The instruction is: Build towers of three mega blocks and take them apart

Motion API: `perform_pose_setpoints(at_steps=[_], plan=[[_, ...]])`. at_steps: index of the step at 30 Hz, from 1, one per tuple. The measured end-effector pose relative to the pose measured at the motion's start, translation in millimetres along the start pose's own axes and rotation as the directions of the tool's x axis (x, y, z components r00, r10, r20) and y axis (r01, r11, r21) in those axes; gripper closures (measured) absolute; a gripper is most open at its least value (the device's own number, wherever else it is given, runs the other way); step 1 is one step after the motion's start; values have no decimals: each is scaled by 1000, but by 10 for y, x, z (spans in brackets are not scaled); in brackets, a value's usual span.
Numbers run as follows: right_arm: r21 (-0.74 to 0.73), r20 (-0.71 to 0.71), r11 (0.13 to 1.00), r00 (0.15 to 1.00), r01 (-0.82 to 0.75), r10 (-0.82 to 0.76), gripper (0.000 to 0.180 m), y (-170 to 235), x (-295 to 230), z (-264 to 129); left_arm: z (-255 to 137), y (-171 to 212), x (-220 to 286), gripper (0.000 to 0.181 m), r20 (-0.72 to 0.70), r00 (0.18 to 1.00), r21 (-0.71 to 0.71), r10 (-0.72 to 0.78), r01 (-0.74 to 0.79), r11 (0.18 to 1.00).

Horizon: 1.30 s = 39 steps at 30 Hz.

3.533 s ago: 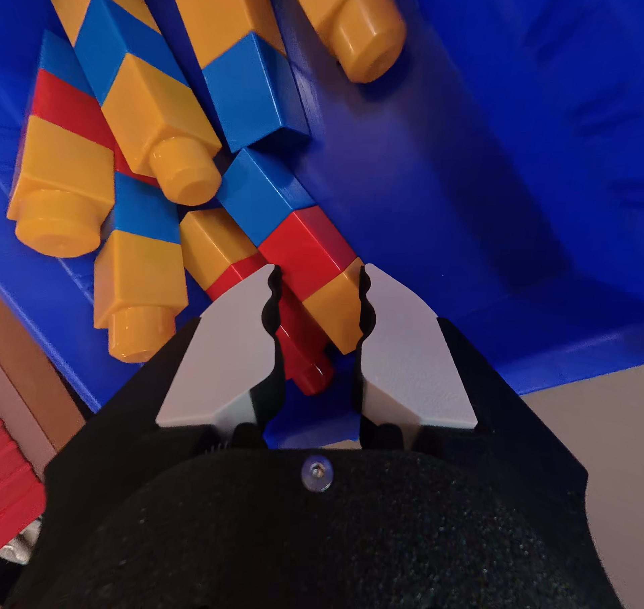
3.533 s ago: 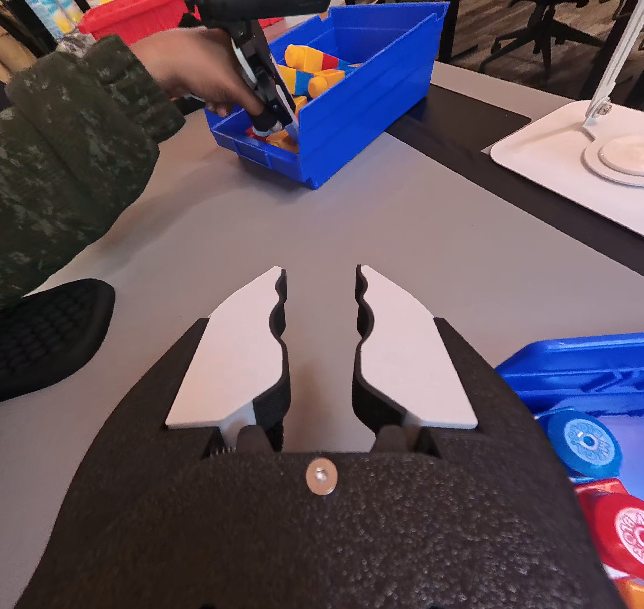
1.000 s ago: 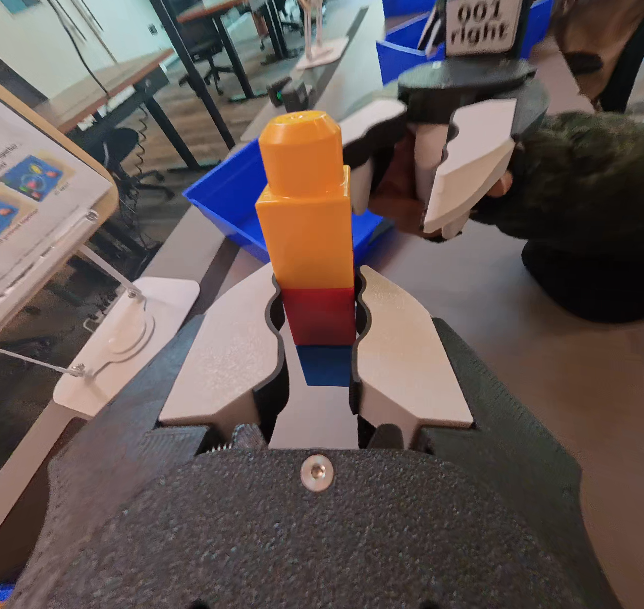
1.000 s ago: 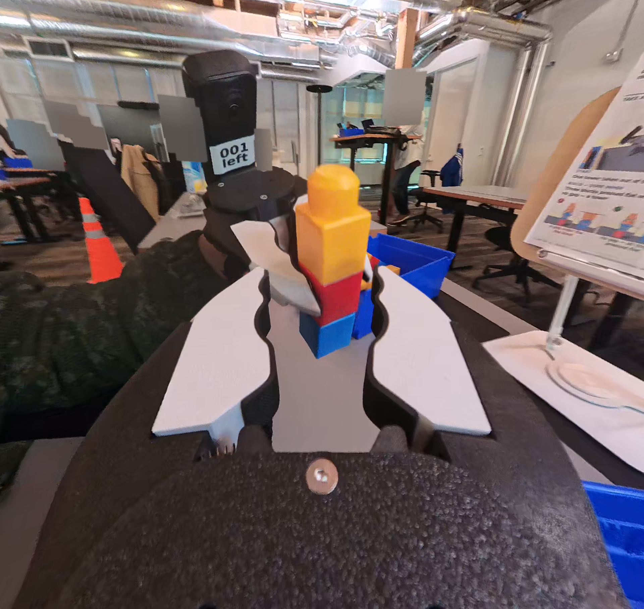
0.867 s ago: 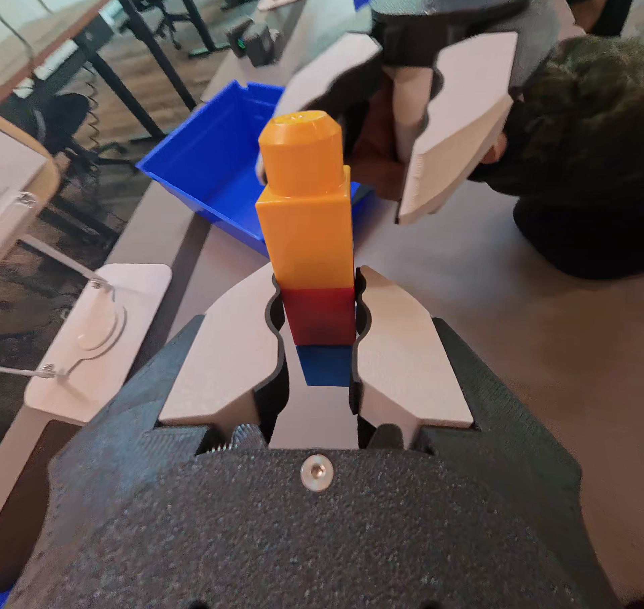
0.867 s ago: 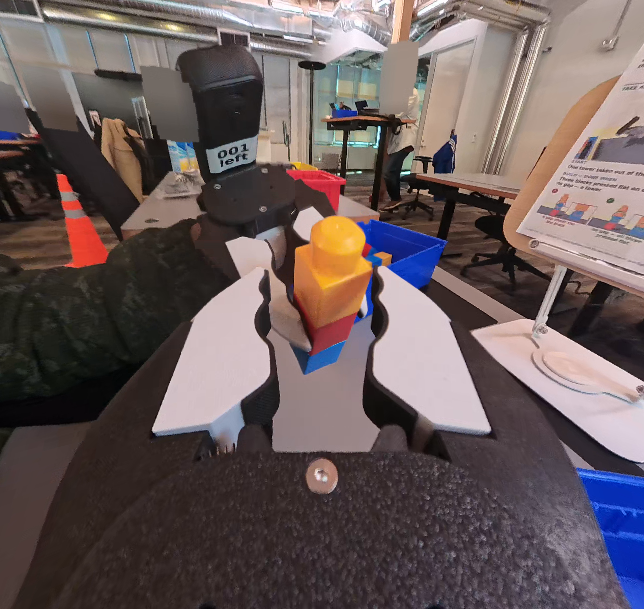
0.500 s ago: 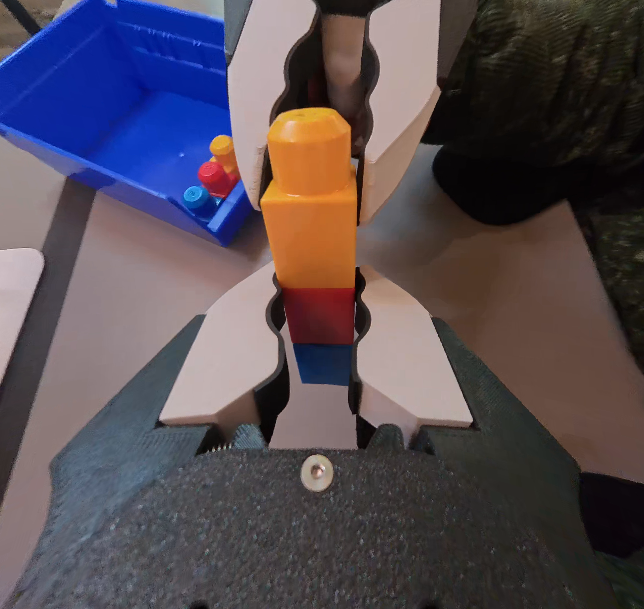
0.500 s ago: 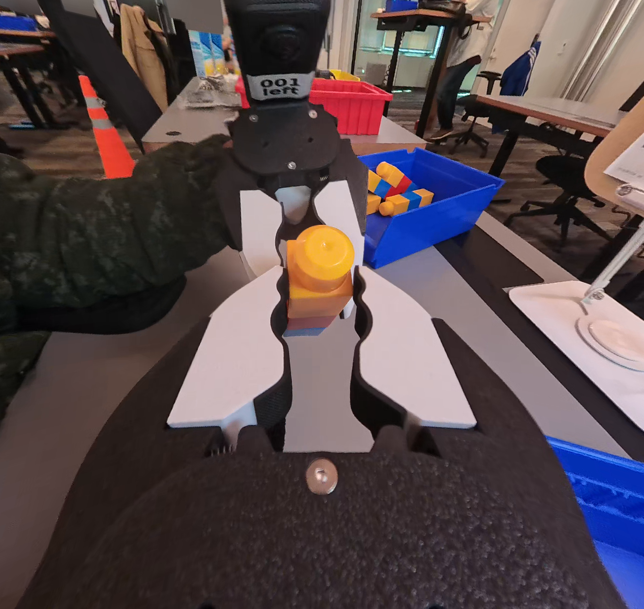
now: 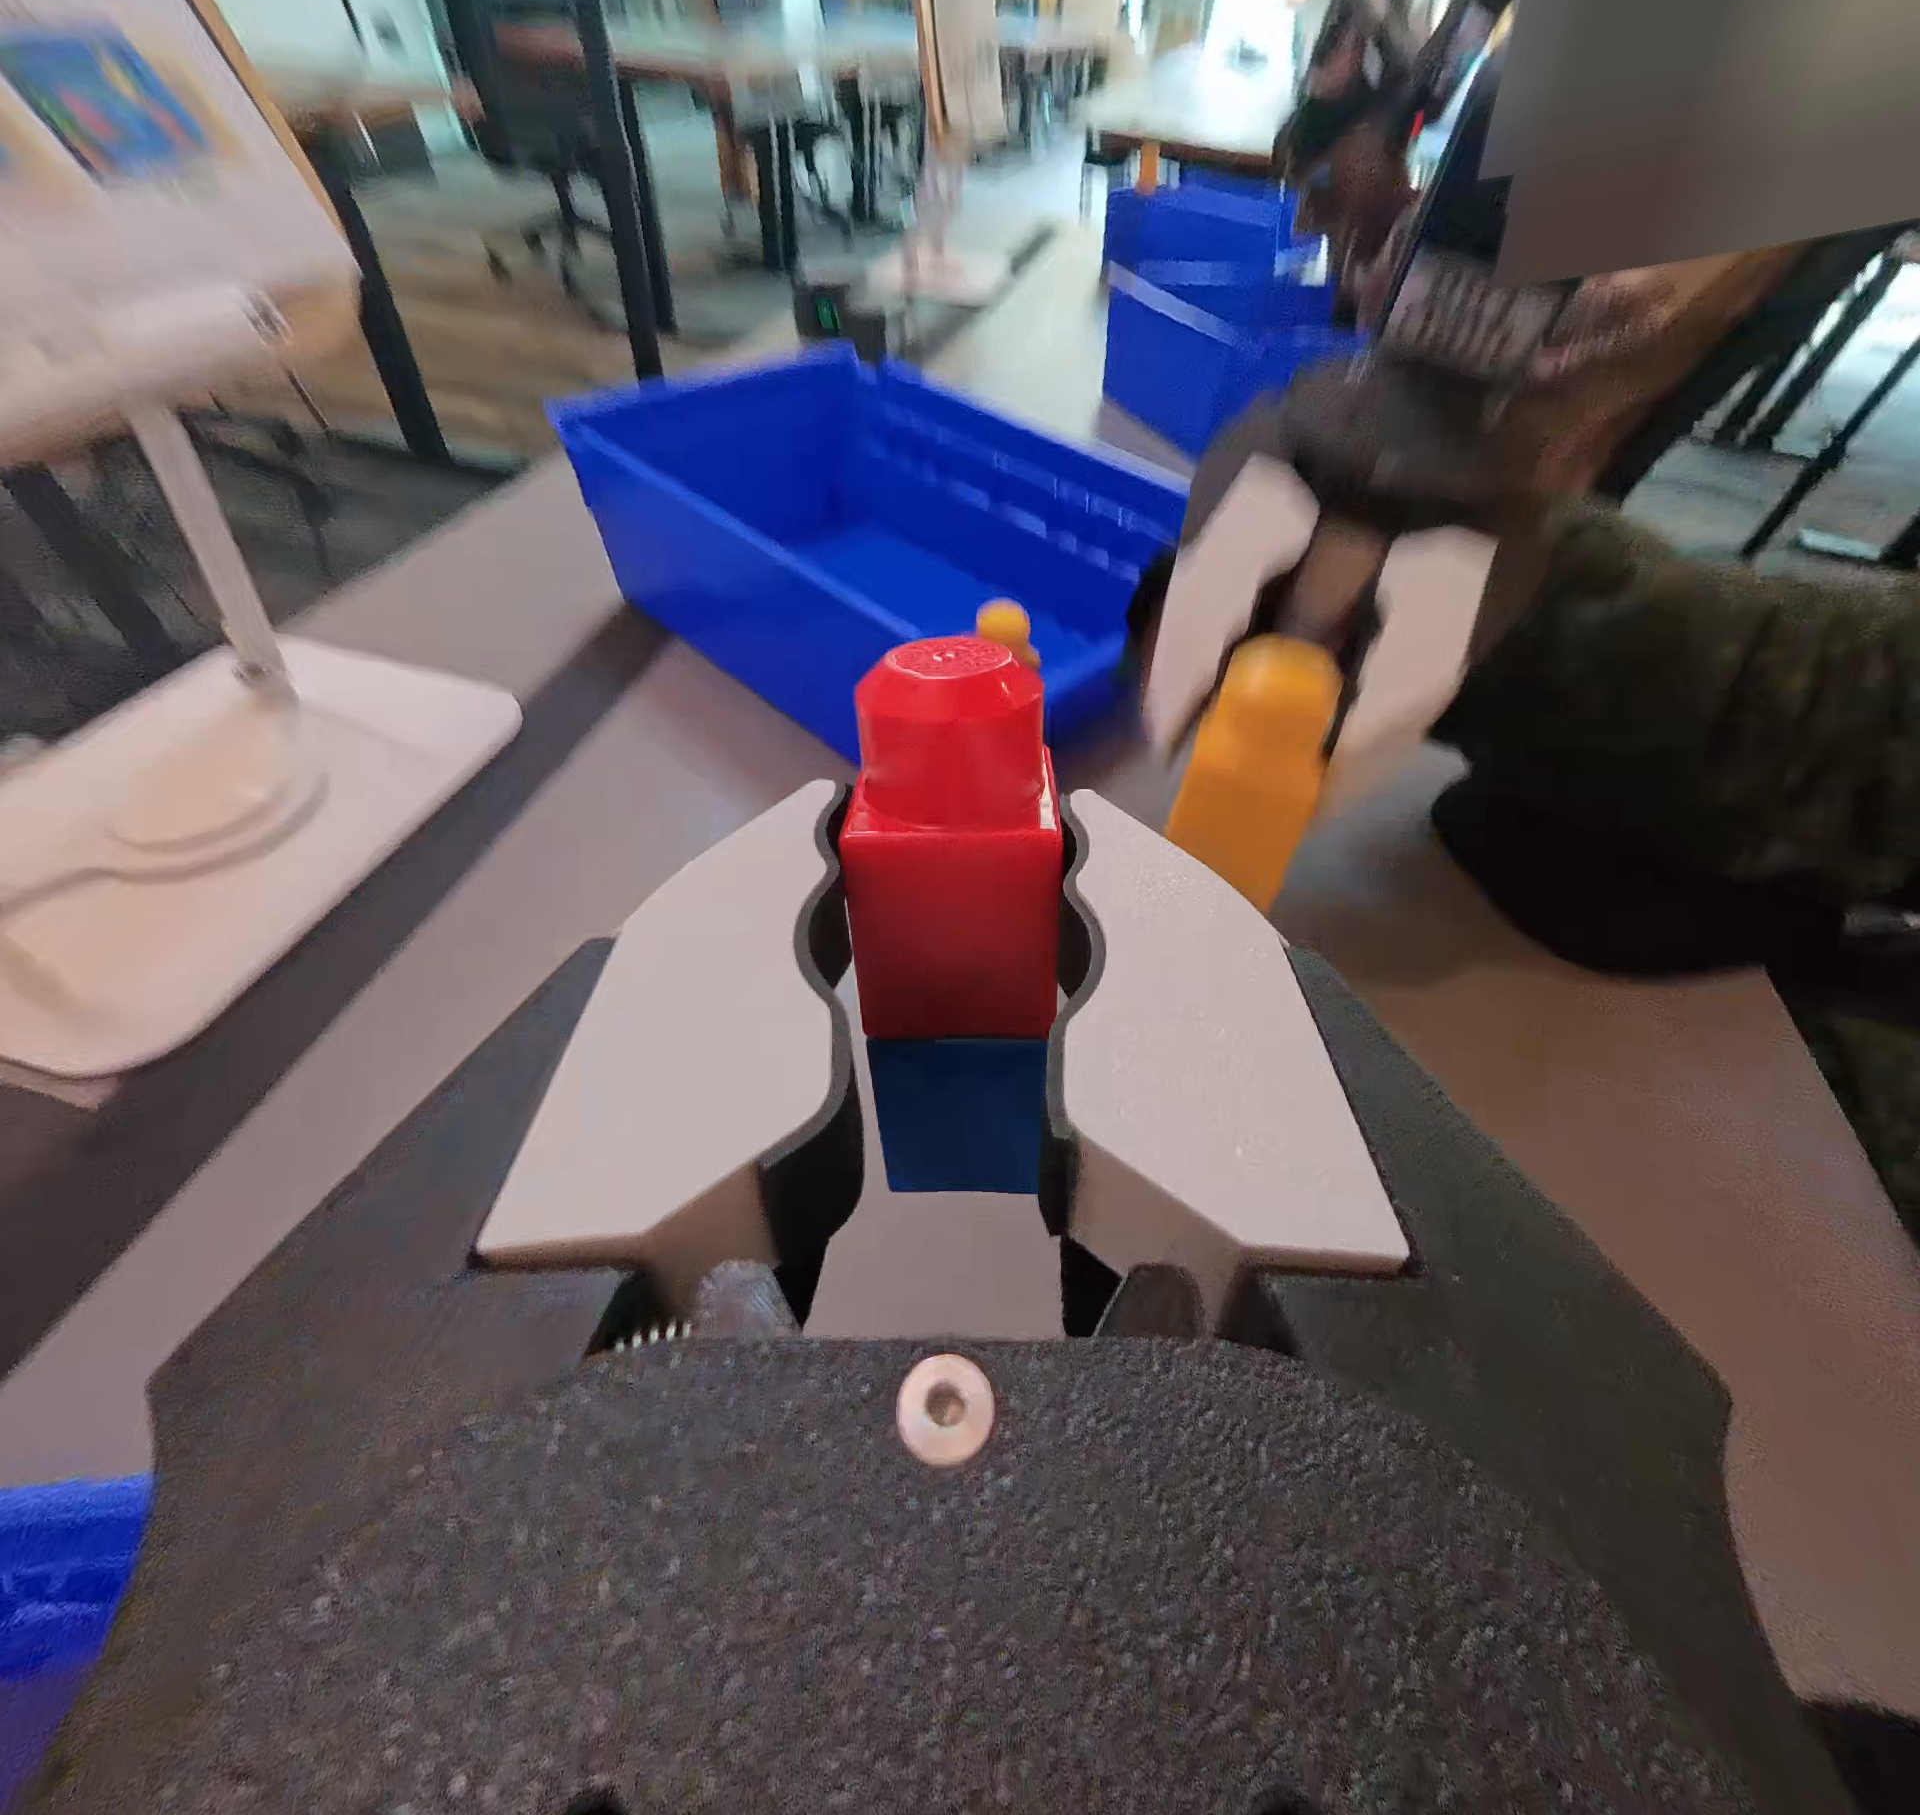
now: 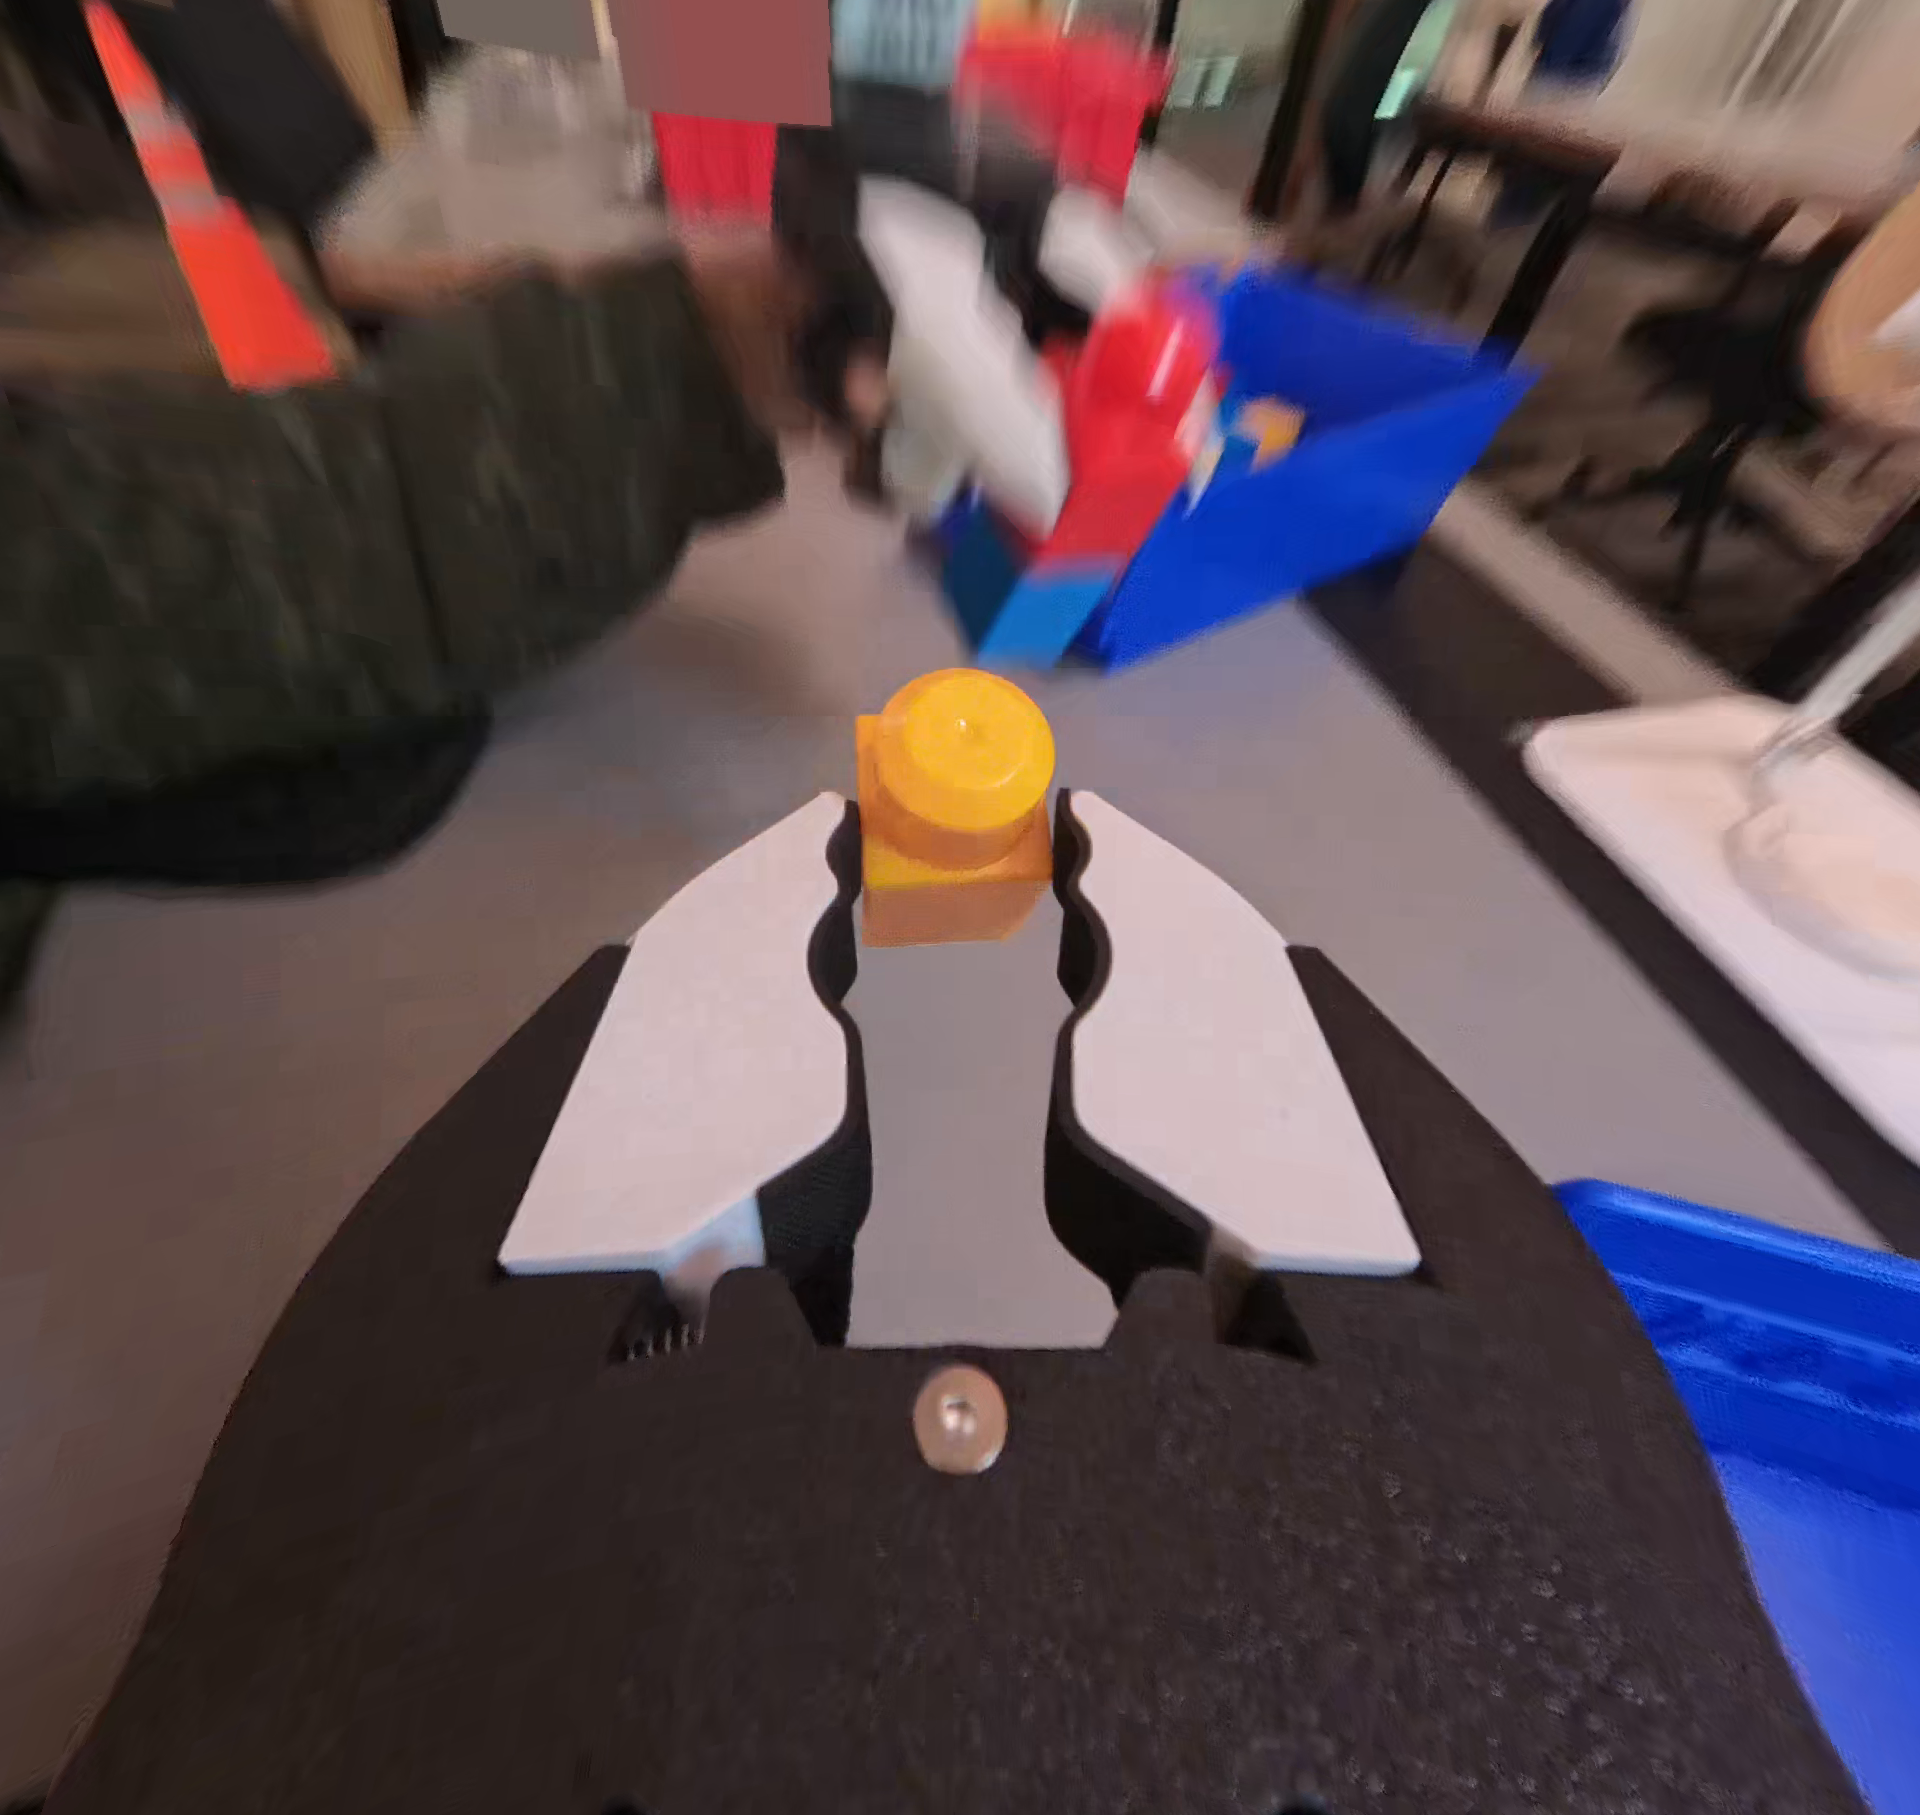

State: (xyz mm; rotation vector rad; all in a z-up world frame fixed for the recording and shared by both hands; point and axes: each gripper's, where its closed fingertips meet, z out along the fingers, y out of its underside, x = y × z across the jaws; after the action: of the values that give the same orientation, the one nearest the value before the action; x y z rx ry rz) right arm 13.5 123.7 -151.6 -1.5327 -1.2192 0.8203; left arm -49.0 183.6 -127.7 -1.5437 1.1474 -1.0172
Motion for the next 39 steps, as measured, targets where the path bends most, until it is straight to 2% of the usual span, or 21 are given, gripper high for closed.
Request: perform_pose_setpoints(at_steps=[3,6,9,11,14,16,18,20,23,26,28,29,31,35,37,38,39], plan=[[-242,113,970,994,29,-1,144,549,-212,343,-121,-305,129,144,-21,999,136,48,-45,990],[-385,148,921,989,66,-9,144,942,-307,528,-142,-445,286,144,-53,994,173,94,-84,981],[-424,143,902,989,83,-24,139,1068,-320,582,-74,-465,409,144,-80,988,155,131,-118,981],[-333,128,942,992,48,-5,130,839,-297,563,18,-408,472,144,-103,984,118,145,-133,984],[-84,74,996,997,-3,9,123,288,-178,408,211,-160,556,144,-162,976,-8,147,-150,989],[63,45,998,999,-31,28,123,13,-93,255,338,51,593,144,-195,970,-103,145,-167,981],[154,35,986,998,-61,57,125,-123,-34,146,446,258,640,144,-233,965,-199,122,-170,965],[184,48,979,996,-88,80,129,-149,-21,118,542,404,676,144,-253,960,-262,120,-187,947],[141,69,986,995,-86,77,150,-63,-59,163,625,495,744,144,-280,951,-301,128,-214,929],[132,48,988,996,-77,71,151,-98,-43,133,632,420,727,143,-266,952,-249,155,-223,942],[220,44,970,994,-104,97,151,-267,-4,19,608,387,687,122,-239,953,-223,186,-240,945],[257,39,959,993,-118,112,151,-336,32,-50,597,384,672,120,-233,954,-217,187,-238,947],[289,12,950,993,-119,121,151,-387,107,-156,601,392,648,139,-226,957,-208,183,-231,950],[332,22,930,987,-160,162,151,-433,163,-228,508,369,584,144,-244,966,-201,87,-138,970],[497,25,845,977,-196,212,151,-690,288,-504,376,648,325,144,-149,982,-331,118,-162,930],[560,10,803,971,-204,240,151,-797,385,-701,317,675,225,144,-115,988,-317,101,-133,939],[593,-74,789,965,-161,253,151,-845,512,-878,265,591,138,144,-83,995,-249,58,-77,965]])
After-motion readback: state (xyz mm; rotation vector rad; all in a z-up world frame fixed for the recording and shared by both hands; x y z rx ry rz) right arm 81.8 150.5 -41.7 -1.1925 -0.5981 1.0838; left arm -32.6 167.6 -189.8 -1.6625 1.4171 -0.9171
